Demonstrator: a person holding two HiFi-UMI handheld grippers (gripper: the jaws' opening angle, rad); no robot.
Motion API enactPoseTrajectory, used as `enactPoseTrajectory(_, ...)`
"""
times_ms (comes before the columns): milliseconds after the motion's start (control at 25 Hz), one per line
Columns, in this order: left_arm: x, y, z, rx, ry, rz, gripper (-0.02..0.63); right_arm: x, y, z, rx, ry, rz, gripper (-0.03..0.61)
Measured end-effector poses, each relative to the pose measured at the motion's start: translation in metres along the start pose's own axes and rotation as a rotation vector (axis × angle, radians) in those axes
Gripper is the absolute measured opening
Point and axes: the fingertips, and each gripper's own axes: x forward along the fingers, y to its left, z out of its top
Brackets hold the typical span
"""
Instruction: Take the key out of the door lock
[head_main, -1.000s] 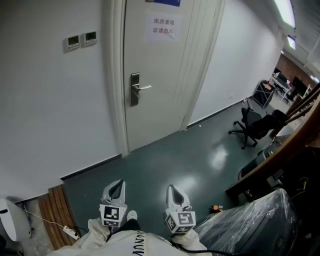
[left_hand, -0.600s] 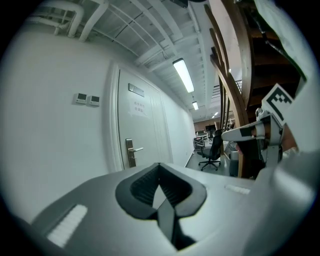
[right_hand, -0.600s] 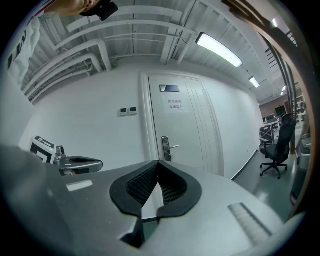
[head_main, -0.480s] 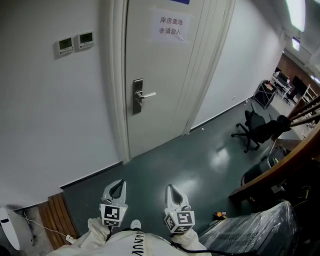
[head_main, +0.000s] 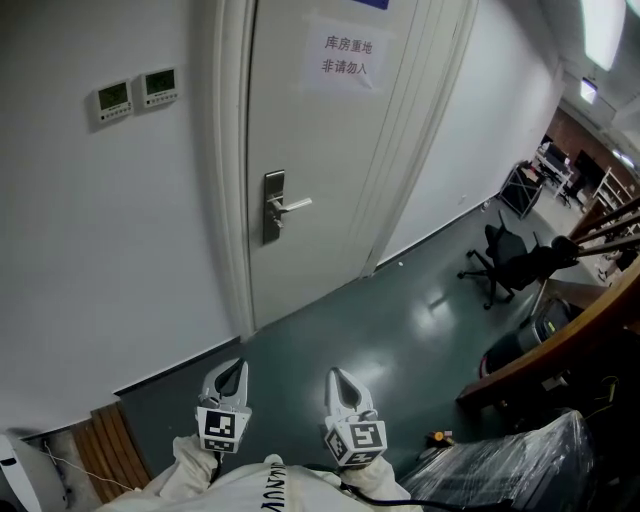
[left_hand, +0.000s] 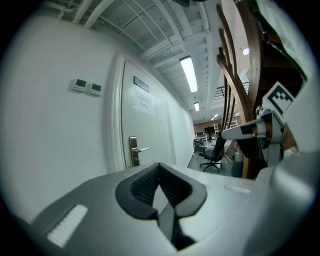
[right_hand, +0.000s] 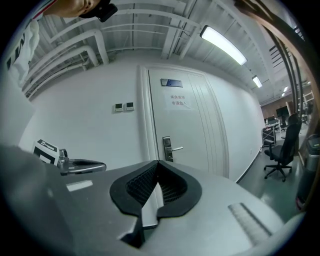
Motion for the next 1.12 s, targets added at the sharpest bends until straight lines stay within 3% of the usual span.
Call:
enactPoseTrajectory(480,0.057,0.008,-0.011,-0.031,0.015,-0.015,0.000,0.043,-0.036,-0.006,0.001,0.031,-0.025,0.002)
enactPoseTrajectory(840,0.137,0.019,-0.001,-0.001,0.028,0.036,0.000,0.117,-0.094,0.007,0.017,0.023,0.017,0.002)
enactPoseTrajectory(1120,0.199,0.035,0.009,-0.011,0.057,0.107,0.000,0.186,-0.128,0.023,0.019,0.045,0.103,0.002)
